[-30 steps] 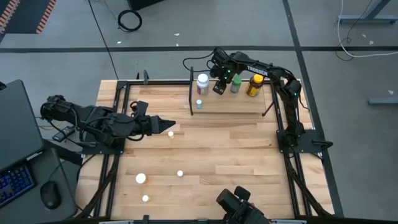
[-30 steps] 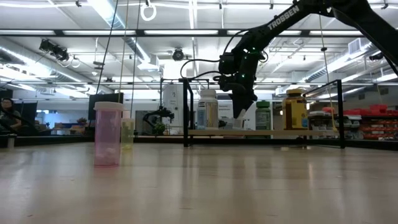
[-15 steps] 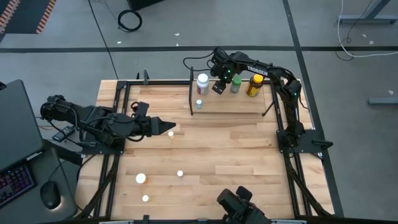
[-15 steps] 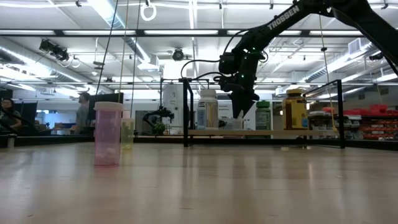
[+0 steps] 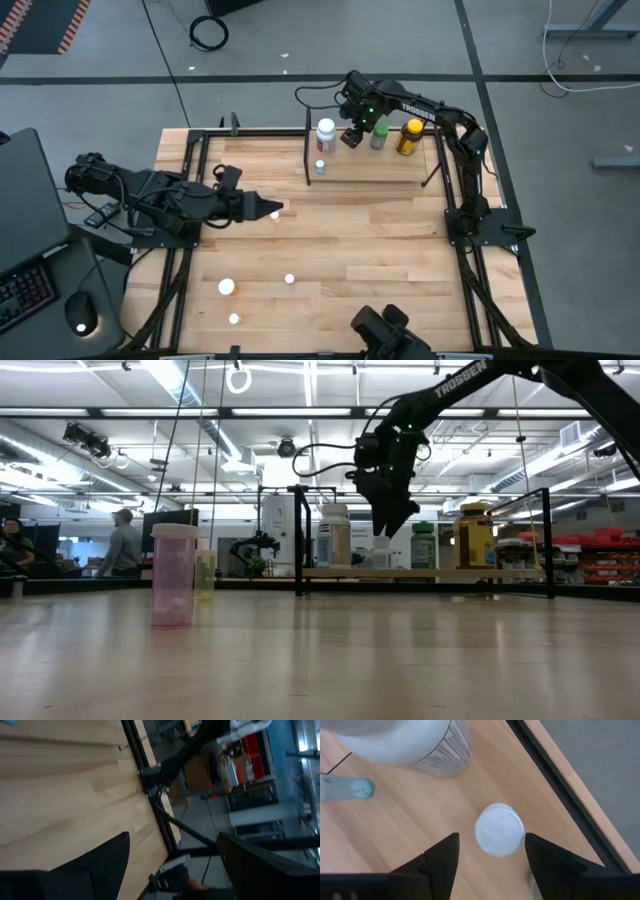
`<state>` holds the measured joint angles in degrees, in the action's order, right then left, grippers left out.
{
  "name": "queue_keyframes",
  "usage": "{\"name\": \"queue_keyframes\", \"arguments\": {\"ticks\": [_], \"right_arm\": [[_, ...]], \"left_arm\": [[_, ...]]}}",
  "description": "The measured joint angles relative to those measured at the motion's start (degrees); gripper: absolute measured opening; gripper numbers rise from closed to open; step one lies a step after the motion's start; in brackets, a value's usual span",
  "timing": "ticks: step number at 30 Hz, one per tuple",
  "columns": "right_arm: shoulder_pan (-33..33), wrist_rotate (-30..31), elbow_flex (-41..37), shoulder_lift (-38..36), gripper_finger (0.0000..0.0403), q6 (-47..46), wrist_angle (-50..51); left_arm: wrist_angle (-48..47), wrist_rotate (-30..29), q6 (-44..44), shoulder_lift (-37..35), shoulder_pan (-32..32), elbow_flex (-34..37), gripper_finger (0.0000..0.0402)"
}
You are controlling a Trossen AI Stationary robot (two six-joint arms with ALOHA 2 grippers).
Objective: Pick and place medicine bottles onto shelf by color
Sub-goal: Put the small white bottle pill bottle on the shelf, then put the top small yellow pill bottle on the shelf
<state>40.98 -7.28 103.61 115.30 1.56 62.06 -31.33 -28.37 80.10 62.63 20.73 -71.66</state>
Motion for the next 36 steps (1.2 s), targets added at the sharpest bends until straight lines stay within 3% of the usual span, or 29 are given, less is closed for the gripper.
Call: {"name": "queue_keyframes", "arguments": {"ticks": [4, 21, 36], "right_arm": [[-0.4, -0.1, 1.5, -0.8, 0.0234, -1.9, 2.5], [-4.5, -1.4, 2.4, -9.9, 0.0234, -15.1, 7.5], [-17.8, -3.0, 2.4, -12.9, 0.0234, -24.1, 6.1]], "left_arm": [[0.0, 2.6, -3.5, 0.0, 0.0, 0.0, 0.0306], [-1.3, 2.6, -23.8, 0.0, 0.0, 0.0, 0.0306], [-1.5, 2.6, -23.9, 0.0, 0.0, 0.0, 0.0306]]}}
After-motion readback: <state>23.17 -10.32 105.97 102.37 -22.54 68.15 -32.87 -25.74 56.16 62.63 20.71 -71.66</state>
